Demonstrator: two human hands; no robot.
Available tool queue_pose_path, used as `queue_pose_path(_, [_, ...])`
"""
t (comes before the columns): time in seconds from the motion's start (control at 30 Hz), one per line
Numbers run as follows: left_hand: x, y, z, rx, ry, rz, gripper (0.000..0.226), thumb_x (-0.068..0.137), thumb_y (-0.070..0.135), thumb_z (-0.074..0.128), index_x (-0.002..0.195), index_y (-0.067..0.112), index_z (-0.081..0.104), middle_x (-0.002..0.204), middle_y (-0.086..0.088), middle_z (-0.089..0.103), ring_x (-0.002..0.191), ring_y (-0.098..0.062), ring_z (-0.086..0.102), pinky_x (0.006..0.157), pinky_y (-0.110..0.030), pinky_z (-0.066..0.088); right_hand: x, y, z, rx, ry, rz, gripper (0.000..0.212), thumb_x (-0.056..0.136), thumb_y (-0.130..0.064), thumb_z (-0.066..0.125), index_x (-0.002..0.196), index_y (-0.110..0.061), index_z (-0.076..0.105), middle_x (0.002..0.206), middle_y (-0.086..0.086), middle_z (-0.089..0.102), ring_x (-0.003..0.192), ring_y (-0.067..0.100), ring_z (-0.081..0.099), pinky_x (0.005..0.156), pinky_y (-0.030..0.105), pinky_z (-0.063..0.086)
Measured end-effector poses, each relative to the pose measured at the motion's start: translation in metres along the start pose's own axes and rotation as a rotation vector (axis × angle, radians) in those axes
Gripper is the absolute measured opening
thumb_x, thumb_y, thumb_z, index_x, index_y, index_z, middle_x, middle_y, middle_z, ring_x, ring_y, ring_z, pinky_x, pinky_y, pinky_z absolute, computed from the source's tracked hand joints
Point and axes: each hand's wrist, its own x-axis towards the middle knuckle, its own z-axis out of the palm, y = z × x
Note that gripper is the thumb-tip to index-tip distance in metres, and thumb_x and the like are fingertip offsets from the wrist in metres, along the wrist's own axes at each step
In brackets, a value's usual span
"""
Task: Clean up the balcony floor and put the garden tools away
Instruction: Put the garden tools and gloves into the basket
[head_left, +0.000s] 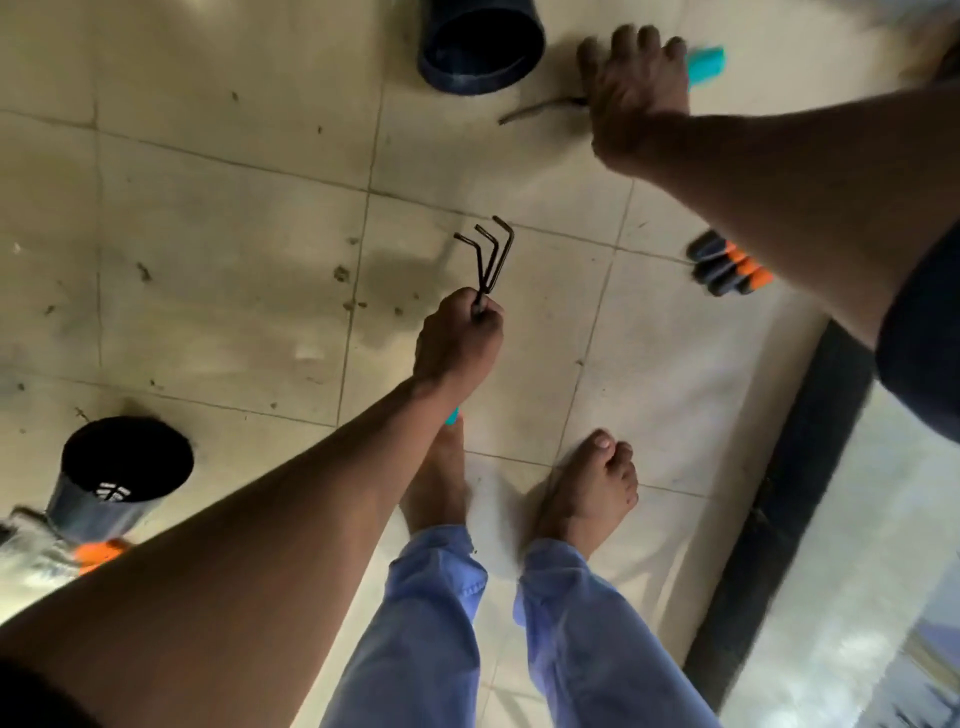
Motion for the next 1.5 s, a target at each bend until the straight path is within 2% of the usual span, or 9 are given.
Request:
queue_pose_path(0.1, [-0.01, -0.011, 0.0, -0.033, -0.028, -0.009, 0.023, 0.101, 0.029, 0.049, 0.099, 0.017, 0.069, 0.108, -0.01, 0.074, 0.099, -0.033, 0.066, 0.072, -0.03, 0.039, 0.003, 0.016, 0.007, -0.023, 0.048, 0.103, 0.064, 0.081, -0.04, 0.008, 0.118, -0.012, 0.052, 0.123, 0.018, 0.054, 0.11, 0.041, 0.051, 0.094, 0.052, 0.04])
queue_pose_path(0.27, [-0.036, -0.002, 0.0, -0.064, -0.019, -0.039, 0.029, 0.096, 0.037, 0.048, 0.099, 0.019, 0.07, 0.1, -0.008, 0.074, 0.092, -0.034, 0.068, 0.078, -0.042, 0.057, -0.005, 0.037, 0.011, 0.154, -0.001, 0.274, 0.054, 0.094, -0.056, 0.021, 0.122, -0.025, 0.055, 0.138, 0.008, 0.057, 0.126, 0.028, 0.047, 0.111, 0.046, 0.03])
queue_pose_path(0.4, [-0.068, 0.023, -0.005, -0.077, -0.006, -0.045, 0.029, 0.097, 0.04, 0.05, 0.101, 0.021, 0.071, 0.101, -0.008, 0.074, 0.093, -0.034, 0.068, 0.083, -0.047, 0.058, 0.028, -0.057, -0.079, -0.125, -0.014, -0.233, 0.062, 0.091, -0.054, 0.016, 0.128, -0.02, 0.052, 0.128, 0.01, 0.062, 0.115, 0.029, 0.054, 0.101, 0.04, 0.041])
queue_pose_path(0.5, [-0.101, 0.045, -0.007, -0.094, -0.011, -0.055, 0.03, 0.092, 0.048, 0.051, 0.096, 0.023, 0.068, 0.098, -0.01, 0.074, 0.091, -0.036, 0.07, 0.083, -0.054, 0.059, 0.051, -0.156, -0.171, -0.016, -0.276, -0.467, 0.027, 0.099, -0.032, 0.039, 0.118, -0.023, 0.054, 0.097, 0.012, 0.064, 0.082, 0.031, 0.059, 0.072, 0.041, 0.052])
queue_pose_path(0.63, [-0.151, 0.074, -0.018, -0.031, -0.035, -0.006, 0.027, 0.09, 0.048, 0.051, 0.084, 0.025, 0.063, 0.084, -0.009, 0.072, 0.078, -0.038, 0.07, 0.073, -0.052, 0.061, -0.008, -0.129, -0.219, 0.296, -0.433, -0.162, 0.012, 0.097, -0.028, 0.053, 0.102, -0.02, 0.06, 0.079, 0.011, 0.069, 0.053, 0.021, 0.059, 0.043, 0.027, 0.047])
queue_pose_path(0.83, [-0.225, 0.113, -0.056, 0.162, -0.079, 0.16, 0.021, 0.099, 0.037, 0.053, 0.08, 0.027, 0.055, 0.097, -0.01, 0.073, 0.093, -0.036, 0.067, 0.079, -0.036, 0.052, -0.071, -0.093, -0.286, 0.511, -0.373, -0.028, 0.015, 0.096, -0.018, 0.052, 0.102, -0.01, 0.062, 0.083, 0.012, 0.067, 0.053, 0.019, 0.058, 0.043, 0.023, 0.044])
queue_pose_path(1.0, [-0.268, 0.126, -0.072, 0.281, -0.182, 0.252, 0.019, 0.095, 0.039, 0.054, 0.09, 0.025, 0.065, 0.089, -0.002, 0.071, 0.089, -0.035, 0.069, 0.079, -0.047, 0.059, -0.124, -0.062, -0.319, 0.713, -0.34, 0.063, 0.014, 0.101, -0.023, 0.05, 0.109, -0.015, 0.058, 0.079, 0.01, 0.066, 0.056, 0.018, 0.057, 0.039, 0.019, 0.042])
queue_pose_path(1.17, [-0.303, 0.113, -0.091, 0.519, -0.282, 0.415, 0.026, 0.098, 0.036, 0.051, 0.105, 0.022, 0.071, 0.11, -0.004, 0.075, 0.105, -0.033, 0.066, 0.083, -0.036, 0.051, -0.195, -0.018, -0.316, 0.925, -0.192, 0.213, 0.011, 0.095, -0.03, 0.057, 0.092, -0.02, 0.062, 0.063, 0.005, 0.063, 0.05, 0.02, 0.054, 0.048, 0.026, 0.044])
queue_pose_path(1.5, [-0.397, 0.048, -0.086, 0.884, -0.483, 0.635, 0.022, 0.102, 0.038, 0.05, 0.09, 0.019, 0.056, 0.099, -0.013, 0.072, 0.096, -0.039, 0.064, 0.074, -0.039, 0.044, -0.348, 0.085, -0.278, 1.393, -0.005, 0.55, 0.008, 0.098, -0.024, 0.056, 0.093, -0.018, 0.056, 0.068, 0.01, 0.057, 0.045, 0.019, 0.047, 0.041, 0.025, 0.04])
